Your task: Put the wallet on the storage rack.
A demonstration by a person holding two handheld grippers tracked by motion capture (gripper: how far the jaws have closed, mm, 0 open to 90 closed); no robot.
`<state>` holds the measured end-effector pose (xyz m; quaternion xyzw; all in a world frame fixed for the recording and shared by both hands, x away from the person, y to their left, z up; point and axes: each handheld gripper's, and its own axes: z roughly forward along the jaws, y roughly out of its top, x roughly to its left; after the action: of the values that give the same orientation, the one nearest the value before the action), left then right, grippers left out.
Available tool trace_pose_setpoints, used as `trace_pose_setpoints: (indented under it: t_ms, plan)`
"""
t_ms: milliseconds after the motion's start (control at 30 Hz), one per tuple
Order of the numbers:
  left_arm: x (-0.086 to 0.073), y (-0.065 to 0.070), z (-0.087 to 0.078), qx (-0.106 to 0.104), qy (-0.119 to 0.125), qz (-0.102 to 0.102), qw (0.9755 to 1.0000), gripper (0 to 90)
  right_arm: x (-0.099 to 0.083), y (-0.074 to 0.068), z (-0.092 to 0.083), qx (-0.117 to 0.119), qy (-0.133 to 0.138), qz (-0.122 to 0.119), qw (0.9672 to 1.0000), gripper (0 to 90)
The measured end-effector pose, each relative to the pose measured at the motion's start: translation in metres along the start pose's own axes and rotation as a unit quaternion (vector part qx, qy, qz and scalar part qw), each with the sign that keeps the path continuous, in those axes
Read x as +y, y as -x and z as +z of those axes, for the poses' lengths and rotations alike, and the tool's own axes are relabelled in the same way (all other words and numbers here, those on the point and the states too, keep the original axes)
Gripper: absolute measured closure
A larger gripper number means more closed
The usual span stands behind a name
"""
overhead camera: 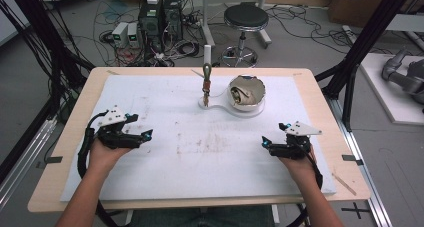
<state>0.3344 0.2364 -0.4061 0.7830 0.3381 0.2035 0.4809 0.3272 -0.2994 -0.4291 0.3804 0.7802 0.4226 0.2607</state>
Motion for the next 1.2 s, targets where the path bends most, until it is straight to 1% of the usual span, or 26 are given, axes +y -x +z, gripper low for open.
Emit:
trace_pose_setpoints:
  t_ms: [100, 233, 367, 500, 733, 933, 1033, 1200]
  plan:
    - [-0.0009, 0.0005, 0.0000, 0.007, 0.006, -0.001, 1.0000, 18.5, -0.0001, 0.0021, 0.0003, 0.000, 0.003, 0.006, 1.0000, 17.9]
    - [-0.0017, 0.0028, -0.0011, 0.012, 0.016, 0.000, 0.9998, 18.5, 0.0001, 0.0021, 0.0009, 0.002, 0.002, 0.002, 1.0000, 17.9]
    - [-0.0024, 0.0042, 0.0000, 0.007, 0.017, 0.002, 0.9998, 18.5, 0.0010, 0.0021, 0.0031, 0.003, 0.001, -0.002, 1.0000, 17.9]
    - [-0.0036, 0.0052, 0.0017, 0.004, 0.012, 0.005, 0.9999, 18.5, 0.0016, 0.0007, 0.0036, 0.002, 0.000, -0.003, 1.0000, 17.9]
    - [-0.0034, 0.0044, -0.0004, 0.008, 0.019, -0.001, 0.9998, 18.6, 0.0022, 0.0001, 0.0030, 0.000, 0.000, -0.006, 1.0000, 17.9]
    - [-0.0035, 0.0047, 0.0000, 0.009, 0.017, 0.001, 0.9998, 18.5, 0.0020, -0.0001, 0.0032, 0.001, -0.003, -0.003, 1.0000, 17.9]
    - [-0.0031, 0.0055, 0.0009, 0.008, 0.014, 0.006, 0.9998, 18.5, 0.0019, 0.0005, 0.0030, 0.000, -0.001, -0.004, 1.0000, 17.9]
    - [-0.0031, 0.0053, 0.0014, 0.009, 0.015, 0.005, 0.9998, 18.5, 0.0016, 0.0006, 0.0032, 0.001, -0.003, -0.004, 1.0000, 17.9]
